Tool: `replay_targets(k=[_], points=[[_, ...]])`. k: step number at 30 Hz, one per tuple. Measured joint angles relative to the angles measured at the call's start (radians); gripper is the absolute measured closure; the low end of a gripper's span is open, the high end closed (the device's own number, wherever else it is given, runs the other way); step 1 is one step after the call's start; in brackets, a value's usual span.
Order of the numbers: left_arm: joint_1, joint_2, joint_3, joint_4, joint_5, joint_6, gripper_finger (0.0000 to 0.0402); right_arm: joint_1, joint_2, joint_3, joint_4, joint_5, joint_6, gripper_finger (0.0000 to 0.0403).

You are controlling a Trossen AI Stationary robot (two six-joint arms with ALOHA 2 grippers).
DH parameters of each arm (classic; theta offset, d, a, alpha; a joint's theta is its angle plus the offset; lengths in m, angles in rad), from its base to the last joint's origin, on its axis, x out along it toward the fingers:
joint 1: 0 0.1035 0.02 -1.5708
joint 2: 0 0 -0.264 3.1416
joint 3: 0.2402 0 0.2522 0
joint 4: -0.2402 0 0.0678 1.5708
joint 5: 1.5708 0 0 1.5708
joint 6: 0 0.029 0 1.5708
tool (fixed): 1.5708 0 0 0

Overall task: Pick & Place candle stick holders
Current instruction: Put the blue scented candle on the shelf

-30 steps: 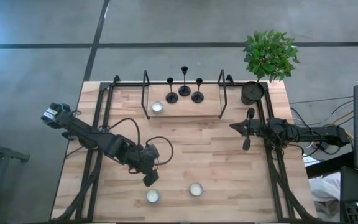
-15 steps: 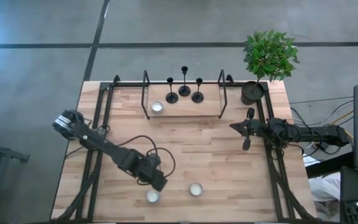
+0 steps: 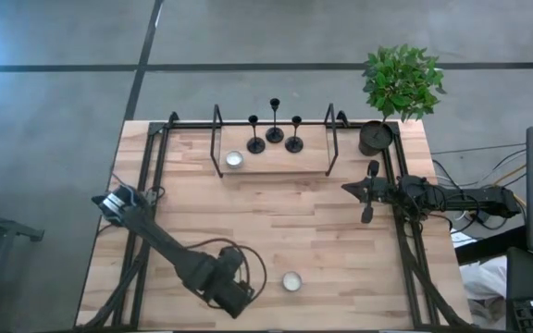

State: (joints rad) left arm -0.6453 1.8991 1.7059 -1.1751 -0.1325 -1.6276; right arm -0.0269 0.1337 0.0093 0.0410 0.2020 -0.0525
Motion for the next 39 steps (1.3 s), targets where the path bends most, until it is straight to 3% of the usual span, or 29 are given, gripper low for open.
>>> replay_targets(k=[9, 16, 39], points=[[-0.001, 0.013, -0.039, 0.103, 0.004, 0.011, 0.0041, 0.0, 0.0, 0.0, 0.0, 0.0, 0.0, 0.0394], [-0.016, 0.011, -0.086, 0.107, 0.005, -0.031, 0.0004, 0.0, 0.0, 0.0, 0.0, 0.0, 0.0, 0.0394], [-0.03, 0.01, -0.288, 0.344, 0.079, -0.05, 0.0007, 0.0, 0.0, 0.0, 0.0, 0.0, 0.0, 0.0394]])
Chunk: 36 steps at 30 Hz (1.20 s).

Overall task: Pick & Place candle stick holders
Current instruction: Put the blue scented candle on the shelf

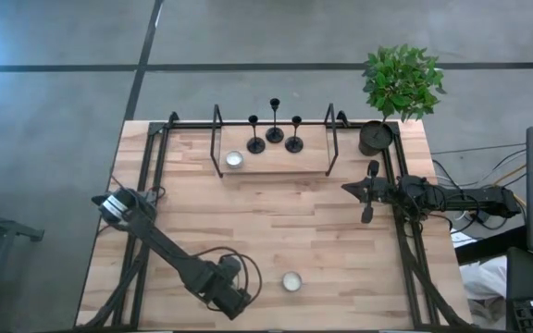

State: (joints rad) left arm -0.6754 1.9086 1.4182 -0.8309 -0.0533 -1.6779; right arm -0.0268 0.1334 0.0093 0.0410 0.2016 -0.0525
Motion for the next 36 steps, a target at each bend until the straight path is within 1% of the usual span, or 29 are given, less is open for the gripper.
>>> replay_targets(k=[10, 18, 25, 36], points=[[0.002, 0.0, -0.048, 0.059, 0.018, 0.012, 0.0007, 0.0, 0.0, 0.0, 0.0, 0.0, 0.0, 0.0394], [0.005, 0.005, -0.05, 0.071, 0.018, 0.088, 0.0007, 0.0, 0.0, 0.0, 0.0, 0.0, 0.0, 0.0394], [0.015, 0.057, -0.042, 0.077, 0.061, 0.117, 0.0007, 0.0, 0.0, 0.0, 0.0, 0.0, 0.0, 0.0394], [0.018, 0.063, -0.036, 0.071, 0.066, 0.148, 0.0008, 0.0, 0.0, 0.0, 0.0, 0.0, 0.0, 0.0394]])
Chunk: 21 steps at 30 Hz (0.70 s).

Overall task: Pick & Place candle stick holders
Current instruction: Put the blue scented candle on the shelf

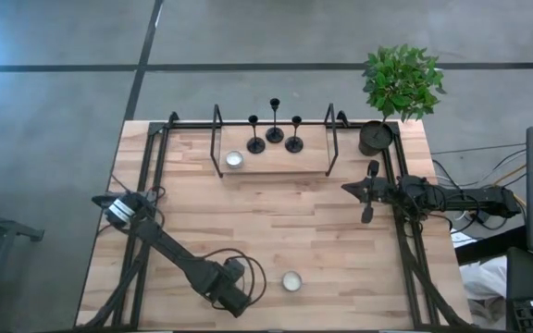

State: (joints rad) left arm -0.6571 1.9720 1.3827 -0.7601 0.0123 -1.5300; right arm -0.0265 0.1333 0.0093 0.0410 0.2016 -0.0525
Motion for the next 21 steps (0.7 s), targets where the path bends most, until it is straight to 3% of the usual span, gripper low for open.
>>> replay_targets(k=[9, 21], points=[[0.01, 0.002, 0.006, -0.01, 0.004, 0.025, 0.0037, 0.0, 0.0, 0.0, 0.0, 0.0, 0.0, 0.0394], [0.029, 0.004, 0.019, -0.007, -0.009, 0.067, 0.0134, 0.0, 0.0, 0.0, 0.0, 0.0, 0.0, 0.0394]])
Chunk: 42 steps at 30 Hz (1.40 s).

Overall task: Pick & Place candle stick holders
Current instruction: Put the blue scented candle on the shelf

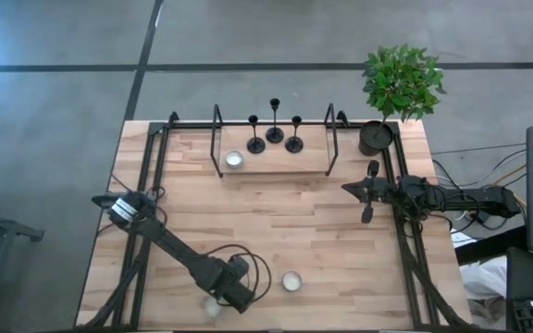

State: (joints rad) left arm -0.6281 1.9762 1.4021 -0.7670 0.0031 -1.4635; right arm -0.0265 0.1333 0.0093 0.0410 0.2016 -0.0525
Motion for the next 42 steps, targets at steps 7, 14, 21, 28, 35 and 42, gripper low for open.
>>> replay_targets(k=[7, 14, 21, 28, 35, 42], points=[[0.003, 0.0, 0.0, -0.002, 0.002, 0.006, 0.0151, 0.0, 0.0, 0.0, 0.0, 0.0, 0.0, 0.0394], [0.03, 0.0, 0.0, -0.001, 0.008, 0.064, 0.0139, 0.0, 0.0, 0.0, 0.0, 0.0, 0.0, 0.0394], [0.045, -0.008, 0.0, 0.046, 0.153, 0.102, 0.006, 0.0, 0.0, 0.0, 0.0, 0.0, 0.0, 0.0394], [0.045, -0.088, 0.0, -0.013, 0.013, 0.06, 0.0005, 0.0, 0.001, 0.0, 0.0, 0.0, 0.0, 0.0394], [-0.005, -0.111, 0.0, -0.037, 0.008, -0.07, 0.0002, 0.0, 0.0, 0.0, 0.0, 0.0, 0.0, 0.0394], [-0.088, -0.111, 0.005, -0.058, -0.009, -0.218, 0.0002, 0.0, 0.0, 0.0, 0.0, 0.0, 0.0, 0.0394]])
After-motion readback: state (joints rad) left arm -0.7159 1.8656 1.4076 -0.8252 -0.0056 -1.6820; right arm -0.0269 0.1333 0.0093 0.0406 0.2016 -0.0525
